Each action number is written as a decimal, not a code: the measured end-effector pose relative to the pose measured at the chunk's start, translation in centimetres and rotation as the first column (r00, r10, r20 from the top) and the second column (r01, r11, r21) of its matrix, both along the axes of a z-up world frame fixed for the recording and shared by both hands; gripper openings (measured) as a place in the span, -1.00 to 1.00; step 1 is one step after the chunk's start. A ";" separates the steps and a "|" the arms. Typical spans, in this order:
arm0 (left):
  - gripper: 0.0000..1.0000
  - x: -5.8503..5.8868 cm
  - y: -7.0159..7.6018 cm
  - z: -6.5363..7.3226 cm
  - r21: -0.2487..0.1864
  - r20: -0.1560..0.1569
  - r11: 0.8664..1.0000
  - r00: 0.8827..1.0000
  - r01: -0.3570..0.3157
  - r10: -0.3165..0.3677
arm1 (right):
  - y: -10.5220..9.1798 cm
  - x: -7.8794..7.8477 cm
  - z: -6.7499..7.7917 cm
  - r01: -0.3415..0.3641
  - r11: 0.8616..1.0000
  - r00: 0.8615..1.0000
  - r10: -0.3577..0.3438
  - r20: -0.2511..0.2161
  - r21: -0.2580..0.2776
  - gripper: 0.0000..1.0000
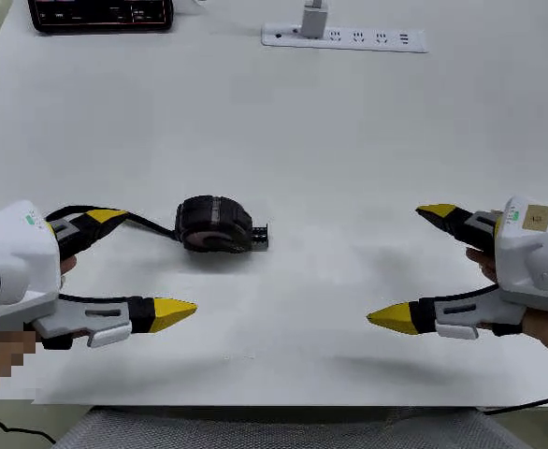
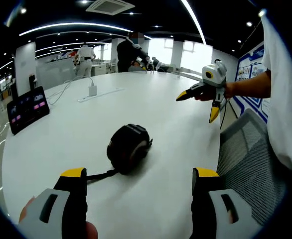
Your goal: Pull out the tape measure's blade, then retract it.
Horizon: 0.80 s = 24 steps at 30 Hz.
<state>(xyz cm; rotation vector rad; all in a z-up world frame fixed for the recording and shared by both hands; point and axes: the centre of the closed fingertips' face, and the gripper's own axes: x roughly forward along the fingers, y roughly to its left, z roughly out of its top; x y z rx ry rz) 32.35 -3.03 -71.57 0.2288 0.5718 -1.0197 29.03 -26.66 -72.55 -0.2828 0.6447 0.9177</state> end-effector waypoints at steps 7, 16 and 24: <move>0.74 -0.2 0.3 -0.2 0.003 -0.005 1.000 1.000 0.008 -0.008 | -0.8 -1.0 -0.1 0.007 1.000 1.000 -0.007 -0.002 -0.015 0.91; 0.80 -0.5 0.7 -0.6 0.016 -0.007 1.000 1.000 0.015 -0.015 | -0.9 -2.2 -0.7 0.017 1.000 1.000 -0.017 -0.018 -0.012 0.98; 0.81 -0.5 1.1 -0.8 0.014 -0.010 1.000 1.000 0.014 -0.014 | -1.1 -2.1 -1.1 0.031 0.999 0.999 -0.032 -0.019 -0.014 0.98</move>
